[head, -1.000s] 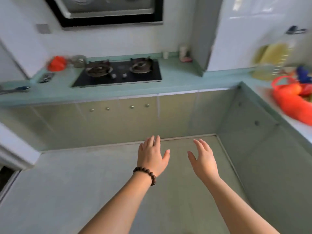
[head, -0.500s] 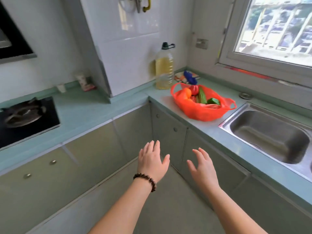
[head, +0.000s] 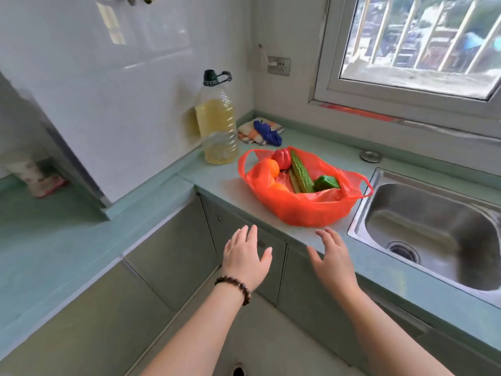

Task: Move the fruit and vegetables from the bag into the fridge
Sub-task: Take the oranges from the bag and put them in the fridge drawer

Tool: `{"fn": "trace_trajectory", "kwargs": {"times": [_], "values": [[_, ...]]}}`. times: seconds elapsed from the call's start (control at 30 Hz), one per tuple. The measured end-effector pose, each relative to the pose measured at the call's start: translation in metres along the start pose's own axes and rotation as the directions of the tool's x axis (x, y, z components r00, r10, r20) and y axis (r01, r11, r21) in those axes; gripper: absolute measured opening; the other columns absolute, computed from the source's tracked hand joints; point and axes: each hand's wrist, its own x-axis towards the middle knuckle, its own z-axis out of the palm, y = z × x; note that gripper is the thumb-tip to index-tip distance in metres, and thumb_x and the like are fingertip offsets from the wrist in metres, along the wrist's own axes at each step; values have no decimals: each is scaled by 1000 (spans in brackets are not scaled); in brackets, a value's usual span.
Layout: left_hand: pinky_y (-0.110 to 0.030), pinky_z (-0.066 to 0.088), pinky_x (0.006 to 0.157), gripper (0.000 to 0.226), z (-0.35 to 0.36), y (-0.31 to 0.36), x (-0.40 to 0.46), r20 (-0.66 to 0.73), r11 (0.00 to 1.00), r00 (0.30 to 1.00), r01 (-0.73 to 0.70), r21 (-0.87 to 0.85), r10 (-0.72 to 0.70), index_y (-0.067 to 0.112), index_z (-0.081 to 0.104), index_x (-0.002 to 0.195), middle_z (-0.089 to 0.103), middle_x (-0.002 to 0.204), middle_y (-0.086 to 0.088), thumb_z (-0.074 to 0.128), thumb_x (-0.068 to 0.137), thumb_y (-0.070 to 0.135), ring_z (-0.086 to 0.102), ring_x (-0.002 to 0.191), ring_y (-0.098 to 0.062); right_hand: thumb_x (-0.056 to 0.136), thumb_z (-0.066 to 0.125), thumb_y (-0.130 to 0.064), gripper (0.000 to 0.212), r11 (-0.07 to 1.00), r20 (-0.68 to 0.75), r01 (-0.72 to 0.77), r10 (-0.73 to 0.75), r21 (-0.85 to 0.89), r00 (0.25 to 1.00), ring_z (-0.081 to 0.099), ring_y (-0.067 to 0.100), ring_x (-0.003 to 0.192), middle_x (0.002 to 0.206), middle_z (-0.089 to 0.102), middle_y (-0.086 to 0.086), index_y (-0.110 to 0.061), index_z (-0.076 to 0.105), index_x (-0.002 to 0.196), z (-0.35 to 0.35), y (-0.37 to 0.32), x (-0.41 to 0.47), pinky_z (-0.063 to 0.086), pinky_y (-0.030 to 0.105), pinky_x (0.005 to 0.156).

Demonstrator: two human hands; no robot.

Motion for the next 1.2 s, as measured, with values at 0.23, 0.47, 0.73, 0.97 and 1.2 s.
{"fn": "trace_trajectory", "kwargs": {"times": [0.23, 0.47, 0.73, 0.97, 1.2], "values": [[-36, 19, 117, 65, -24, -35, 122, 79, 992, 989, -121, -38, 124, 14, 24, 147, 26, 154, -6, 43, 93, 45, 20, 142, -19, 87, 59, -28, 46, 1000, -69, -30, 30, 5, 997, 35, 22, 133, 145, 38, 5, -18, 49, 130, 31, -58, 105, 29, 32, 108], [-38, 25, 115, 62, -14, -40, 197, 165, 972, 959, -224, -69, 232, 12, 30, 144, 32, 150, -7, 43, 93, 44, 26, 140, -20, 89, 56, -33, 45, 992, -78, -121, 118, -38, 990, 32, 20, 135, 147, 35, 1, -21, 47, 132, 50, -56, 155, 33, 35, 106], [-39, 29, 112, 56, 6, -19, 258, 184, 943, 925, -320, -89, 332, 11, 36, 141, 38, 145, -7, 45, 93, 40, 32, 136, -23, 89, 56, -29, 46, 987, -72, -151, 148, -46, 986, 30, 20, 137, 147, 34, 2, -18, 46, 133, 60, -37, 209, 31, 37, 108], [-35, 30, 110, 51, 37, 10, 307, 262, 892, 853, -420, -166, 451, 10, 44, 136, 42, 140, -8, 54, 91, 32, 36, 132, -24, 88, 59, -27, 46, 987, -32, -146, 144, -73, 989, 40, 23, 129, 140, 42, 5, -13, 49, 130, 69, -12, 236, 39, 37, 101], [-35, 28, 112, 66, 68, -5, 304, 374, 879, 800, -465, -107, 469, 16, 39, 139, 39, 142, -6, 61, 84, 46, 34, 133, -22, 77, 65, -48, 68, 979, -11, -184, 184, -83, 983, 42, 21, 126, 137, 43, 3, -17, 44, 133, 88, 10, 209, 37, 33, 104]]}}
